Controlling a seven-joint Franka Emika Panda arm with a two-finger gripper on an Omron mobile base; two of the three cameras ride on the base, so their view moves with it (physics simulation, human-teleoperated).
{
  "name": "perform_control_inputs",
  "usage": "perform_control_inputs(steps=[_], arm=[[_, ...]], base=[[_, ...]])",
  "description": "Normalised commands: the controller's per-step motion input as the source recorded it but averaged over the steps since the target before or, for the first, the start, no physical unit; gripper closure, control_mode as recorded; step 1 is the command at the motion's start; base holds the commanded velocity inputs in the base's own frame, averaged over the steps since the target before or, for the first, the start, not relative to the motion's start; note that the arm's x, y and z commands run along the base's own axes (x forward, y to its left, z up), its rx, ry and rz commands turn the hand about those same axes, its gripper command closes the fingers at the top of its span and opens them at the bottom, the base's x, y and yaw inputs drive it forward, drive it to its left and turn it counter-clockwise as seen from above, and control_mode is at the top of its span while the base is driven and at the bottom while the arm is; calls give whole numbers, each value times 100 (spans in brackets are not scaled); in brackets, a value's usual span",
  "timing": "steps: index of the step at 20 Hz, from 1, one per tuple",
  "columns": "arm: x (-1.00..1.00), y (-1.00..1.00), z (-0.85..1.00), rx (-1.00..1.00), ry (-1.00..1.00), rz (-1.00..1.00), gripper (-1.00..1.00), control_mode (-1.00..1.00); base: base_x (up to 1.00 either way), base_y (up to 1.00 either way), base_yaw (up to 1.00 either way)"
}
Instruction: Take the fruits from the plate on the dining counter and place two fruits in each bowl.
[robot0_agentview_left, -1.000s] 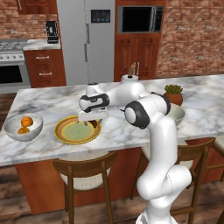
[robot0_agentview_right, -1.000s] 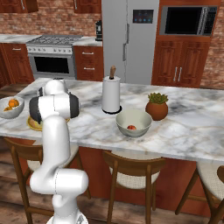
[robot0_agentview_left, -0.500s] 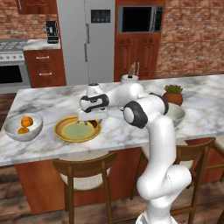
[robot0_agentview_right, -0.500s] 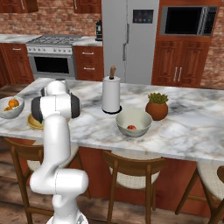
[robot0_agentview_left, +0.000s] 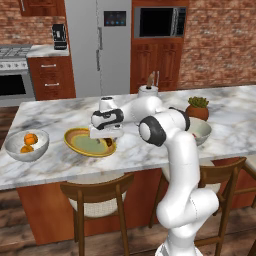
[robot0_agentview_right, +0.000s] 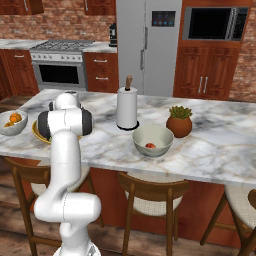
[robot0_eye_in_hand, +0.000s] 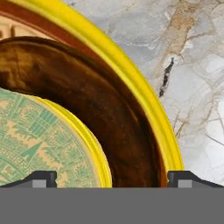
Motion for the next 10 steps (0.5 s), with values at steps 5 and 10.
perform_control_inputs(steps=[5,10], arm=[[0,0,-18,0,0,-5,100,-100],[0,0,-10,0,0,-4,100,-100]], base=[[0,0,0],[0,0,0]])
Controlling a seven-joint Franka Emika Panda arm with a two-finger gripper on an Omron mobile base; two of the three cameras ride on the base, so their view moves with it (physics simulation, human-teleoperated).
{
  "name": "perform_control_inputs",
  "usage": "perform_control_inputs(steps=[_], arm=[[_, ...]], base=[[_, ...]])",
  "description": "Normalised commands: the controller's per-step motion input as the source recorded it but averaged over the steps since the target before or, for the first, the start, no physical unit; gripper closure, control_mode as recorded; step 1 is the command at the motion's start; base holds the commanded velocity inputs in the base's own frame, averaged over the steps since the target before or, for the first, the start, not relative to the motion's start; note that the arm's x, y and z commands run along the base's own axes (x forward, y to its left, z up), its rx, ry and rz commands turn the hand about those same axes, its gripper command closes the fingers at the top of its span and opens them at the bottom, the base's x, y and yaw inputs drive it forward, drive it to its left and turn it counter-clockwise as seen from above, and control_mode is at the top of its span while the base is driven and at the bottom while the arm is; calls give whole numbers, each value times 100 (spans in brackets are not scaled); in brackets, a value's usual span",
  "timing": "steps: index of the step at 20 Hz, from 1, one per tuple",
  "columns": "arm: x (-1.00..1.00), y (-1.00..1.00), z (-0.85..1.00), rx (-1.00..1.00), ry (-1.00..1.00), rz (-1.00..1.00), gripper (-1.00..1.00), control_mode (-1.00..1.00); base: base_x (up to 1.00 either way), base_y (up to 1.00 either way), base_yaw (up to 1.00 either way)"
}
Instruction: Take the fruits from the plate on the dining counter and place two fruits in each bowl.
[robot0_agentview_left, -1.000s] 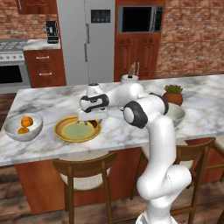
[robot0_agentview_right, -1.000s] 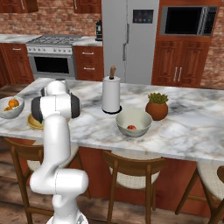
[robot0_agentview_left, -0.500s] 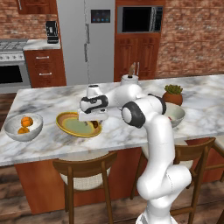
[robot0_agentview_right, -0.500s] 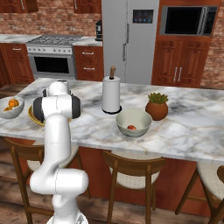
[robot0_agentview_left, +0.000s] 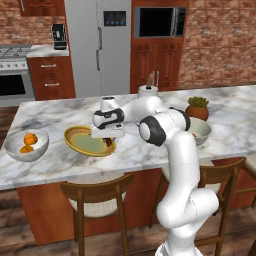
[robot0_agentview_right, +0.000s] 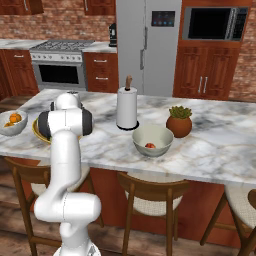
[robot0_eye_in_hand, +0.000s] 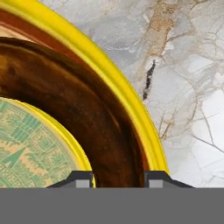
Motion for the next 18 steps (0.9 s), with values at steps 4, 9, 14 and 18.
perform_control_inputs(steps=[4,9,14,18], arm=[[1,-6,-8,0,-1,-2,100,-100],[-32,-23,35,0,0,-6,100,-100],[-78,-48,91,0,-1,-9,100,-100],[-62,-82,63,0,0,-17,100,-100]], base=[[0,0,0],[0,0,0],[0,0,0],[0,0,0]])
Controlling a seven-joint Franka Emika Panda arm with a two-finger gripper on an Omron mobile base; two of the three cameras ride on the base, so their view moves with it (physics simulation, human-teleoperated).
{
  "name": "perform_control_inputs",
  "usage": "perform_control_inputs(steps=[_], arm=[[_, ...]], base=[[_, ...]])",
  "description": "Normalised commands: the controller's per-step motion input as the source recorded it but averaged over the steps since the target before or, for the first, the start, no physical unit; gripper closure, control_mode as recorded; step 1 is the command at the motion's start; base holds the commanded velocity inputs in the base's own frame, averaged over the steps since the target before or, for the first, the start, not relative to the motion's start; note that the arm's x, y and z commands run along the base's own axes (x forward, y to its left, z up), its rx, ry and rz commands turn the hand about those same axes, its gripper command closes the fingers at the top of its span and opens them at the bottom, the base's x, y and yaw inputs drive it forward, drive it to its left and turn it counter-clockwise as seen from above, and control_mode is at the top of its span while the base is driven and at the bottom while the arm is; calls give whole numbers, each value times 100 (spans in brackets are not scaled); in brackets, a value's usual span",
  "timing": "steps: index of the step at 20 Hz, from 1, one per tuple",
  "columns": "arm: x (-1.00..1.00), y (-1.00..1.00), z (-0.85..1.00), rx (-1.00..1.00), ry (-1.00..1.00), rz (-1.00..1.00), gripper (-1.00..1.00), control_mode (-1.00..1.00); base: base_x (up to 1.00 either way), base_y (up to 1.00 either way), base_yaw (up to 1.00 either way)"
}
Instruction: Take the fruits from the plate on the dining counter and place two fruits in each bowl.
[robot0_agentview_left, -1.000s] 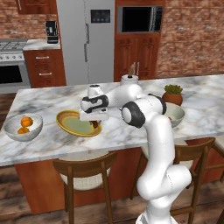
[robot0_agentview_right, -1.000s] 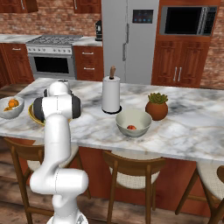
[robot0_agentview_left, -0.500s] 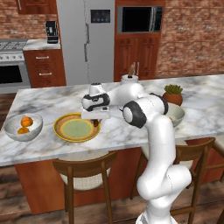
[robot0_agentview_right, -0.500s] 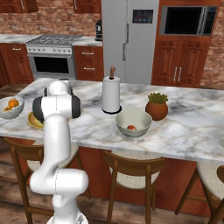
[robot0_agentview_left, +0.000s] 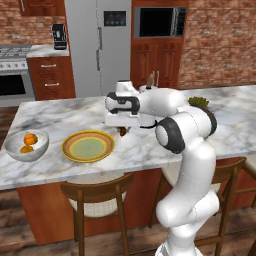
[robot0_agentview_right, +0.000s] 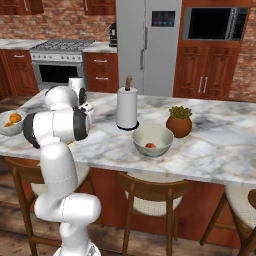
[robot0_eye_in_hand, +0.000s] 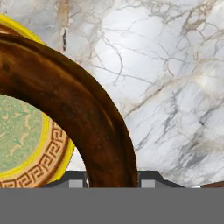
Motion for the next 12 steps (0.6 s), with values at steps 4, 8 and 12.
perform_control_inputs(steps=[4,8,12], arm=[[-56,-91,29,0,0,-11,100,-100],[-54,-96,18,0,0,-10,100,-100],[-34,-79,10,-2,0,-11,100,-100]], base=[[0,0,0],[0,0,0],[0,0,0]])
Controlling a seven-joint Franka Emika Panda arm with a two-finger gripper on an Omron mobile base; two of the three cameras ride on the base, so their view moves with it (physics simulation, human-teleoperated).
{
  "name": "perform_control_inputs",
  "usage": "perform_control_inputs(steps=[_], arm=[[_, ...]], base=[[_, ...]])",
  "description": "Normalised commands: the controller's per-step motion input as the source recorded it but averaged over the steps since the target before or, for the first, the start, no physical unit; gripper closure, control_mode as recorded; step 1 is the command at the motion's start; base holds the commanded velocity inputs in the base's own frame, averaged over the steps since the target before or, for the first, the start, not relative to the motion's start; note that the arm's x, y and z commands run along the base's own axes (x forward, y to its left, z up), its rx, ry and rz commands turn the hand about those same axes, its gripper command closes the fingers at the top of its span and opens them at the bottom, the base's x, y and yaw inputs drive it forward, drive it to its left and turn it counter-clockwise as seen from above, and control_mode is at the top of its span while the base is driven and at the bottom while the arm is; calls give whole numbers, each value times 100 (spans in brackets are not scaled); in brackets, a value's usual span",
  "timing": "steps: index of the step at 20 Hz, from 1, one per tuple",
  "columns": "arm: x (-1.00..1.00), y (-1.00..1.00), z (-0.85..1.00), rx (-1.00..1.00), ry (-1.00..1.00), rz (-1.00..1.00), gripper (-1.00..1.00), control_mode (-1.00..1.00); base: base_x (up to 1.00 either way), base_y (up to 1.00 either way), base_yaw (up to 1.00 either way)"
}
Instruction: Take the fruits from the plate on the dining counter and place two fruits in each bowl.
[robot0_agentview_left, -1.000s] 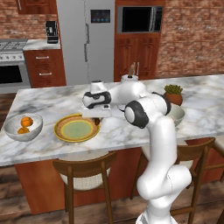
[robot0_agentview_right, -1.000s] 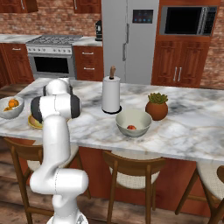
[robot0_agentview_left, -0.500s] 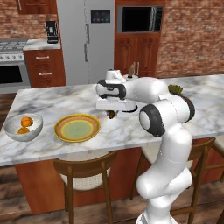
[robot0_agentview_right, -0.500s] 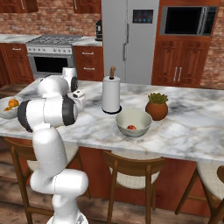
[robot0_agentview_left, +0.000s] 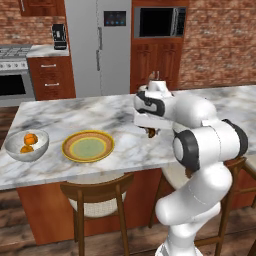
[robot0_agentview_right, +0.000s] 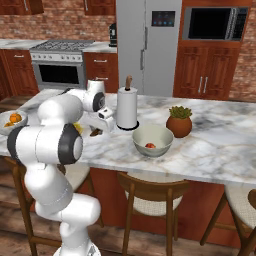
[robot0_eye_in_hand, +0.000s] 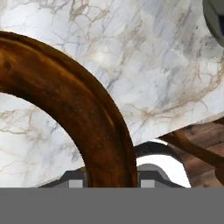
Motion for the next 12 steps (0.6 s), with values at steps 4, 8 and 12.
perform_control_inputs(steps=[4,8,12], arm=[[-1,-64,11,-4,0,-12,100,-100],[19,-68,23,0,0,-10,100,-100],[24,-72,21,0,0,-9,100,-100]], base=[[0,0,0],[0,0,0],[0,0,0]])
